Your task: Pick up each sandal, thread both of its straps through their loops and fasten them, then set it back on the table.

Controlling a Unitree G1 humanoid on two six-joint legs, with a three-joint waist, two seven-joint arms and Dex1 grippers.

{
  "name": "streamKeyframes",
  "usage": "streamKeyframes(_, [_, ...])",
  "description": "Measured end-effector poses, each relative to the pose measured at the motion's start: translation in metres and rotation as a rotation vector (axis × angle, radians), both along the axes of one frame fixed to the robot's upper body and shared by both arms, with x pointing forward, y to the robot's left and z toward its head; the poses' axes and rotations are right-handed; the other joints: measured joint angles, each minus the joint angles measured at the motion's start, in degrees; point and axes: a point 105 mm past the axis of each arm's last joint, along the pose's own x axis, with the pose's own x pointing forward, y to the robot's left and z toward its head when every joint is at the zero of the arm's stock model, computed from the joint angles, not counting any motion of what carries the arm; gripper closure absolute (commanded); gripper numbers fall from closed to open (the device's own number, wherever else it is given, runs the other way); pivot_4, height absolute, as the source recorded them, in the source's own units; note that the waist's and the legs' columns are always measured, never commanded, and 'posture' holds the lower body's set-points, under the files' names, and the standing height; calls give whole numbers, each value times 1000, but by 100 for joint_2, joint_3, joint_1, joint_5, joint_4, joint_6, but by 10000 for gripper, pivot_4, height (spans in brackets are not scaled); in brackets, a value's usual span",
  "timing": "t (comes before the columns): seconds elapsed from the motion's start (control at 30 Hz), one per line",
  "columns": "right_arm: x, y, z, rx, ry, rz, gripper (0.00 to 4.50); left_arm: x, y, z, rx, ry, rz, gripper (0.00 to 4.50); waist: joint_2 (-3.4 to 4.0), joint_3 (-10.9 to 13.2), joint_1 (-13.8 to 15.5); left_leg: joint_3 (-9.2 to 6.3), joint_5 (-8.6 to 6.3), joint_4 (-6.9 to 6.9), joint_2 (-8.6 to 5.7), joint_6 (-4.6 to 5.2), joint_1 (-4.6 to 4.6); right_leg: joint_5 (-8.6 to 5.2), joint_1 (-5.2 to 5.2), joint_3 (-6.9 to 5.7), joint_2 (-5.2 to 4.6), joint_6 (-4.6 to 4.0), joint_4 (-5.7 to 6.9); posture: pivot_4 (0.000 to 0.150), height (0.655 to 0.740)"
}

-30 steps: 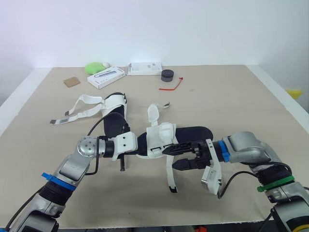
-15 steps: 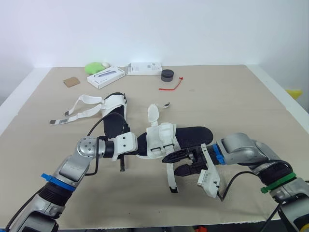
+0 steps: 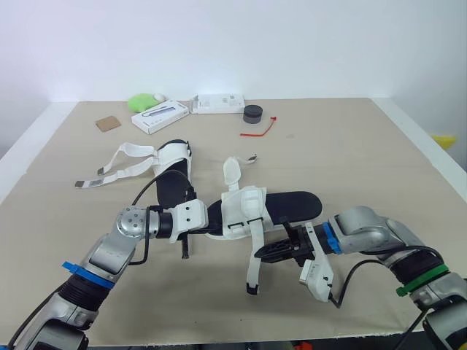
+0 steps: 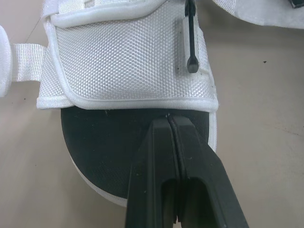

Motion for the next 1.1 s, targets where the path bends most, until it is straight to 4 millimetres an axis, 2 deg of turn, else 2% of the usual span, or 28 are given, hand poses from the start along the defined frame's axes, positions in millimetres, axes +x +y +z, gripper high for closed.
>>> streamKeyframes(0.1, [1, -1, 0, 6, 8, -12, 44549, 0, 0, 0, 0, 0, 0, 45000, -2, -1, 0, 1, -1, 0, 0, 2, 0, 0, 0, 1, 0, 0, 0, 1500, 7400])
streamKeyframes(0.23, [0, 1, 4, 95, 101, -79, 44549, 0, 0, 0, 0, 1, -1, 45000, -5, 0, 2, 1, -2, 0, 1, 3, 0, 0, -1, 1, 0, 0, 0, 1500, 7400])
streamKeyframes(0.3, [-2, 9, 23, 258, 302, -176, 44549, 0, 0, 0, 1, 2, -1, 45000, -4, 0, 4, -1, -3, 0, 3, 6, -6, 0, 1, 4, 0, -1, 0, 1500, 7400])
streamKeyframes(0.4, [-1, 12, 39, 338, 454, -234, 44549, 1, 1, -1, 0, 4, 3, 45000, -6, 0, 5, -1, -3, 0, 4, 6, 2, 1, 6, 4, -1, 0, 1, 1500, 7400])
streamKeyframes(0.5, [5, 15, 59, 428, 655, -333, 44549, 1, 1, -1, 1, 5, 2, 45000, -6, -1, 8, -3, -3, 0, 7, 6, 2, 1, 3, -2, 1, 0, 1, 1500, 7400])
streamKeyframes(0.6, [21, 24, 81, 533, 934, -467, 44549, 2, 1, 0, 0, 5, 1, 45000, -6, -1, 10, -11, -3, 0, 9, 6, -7, 1, -5, -10, 1, 0, 1, 1500, 7400])
streamKeyframes(0.73, [38, 29, 87, 558, 1170, -622, 44549, 1, -1, 1, -4, 1, -6, 45000, -6, -1, 25, -26, -3, 0, 7, 6, -25, 0, -17, -24, -1, -2, -1, 1500, 7400])
streamKeyframes(0.83, [50, 35, 89, 561, 1283, -719, 44549, 1, -1, 1, -4, -1, -7, 45000, -4, -2, 23, -29, -3, 1, 6, 5, -46, 8, -33, -31, -11, 10, -1, 1500, 7400])
streamKeyframes(1.1, [68, 35, 79, 557, 1445, -931, 44549, 0, -2, 1, -8, -4, -7, 45000, -4, -3, 22, -42, -3, 1, 4, 5, -54, 12, -33, -56, -17, 19, -6, 1500, 7400])
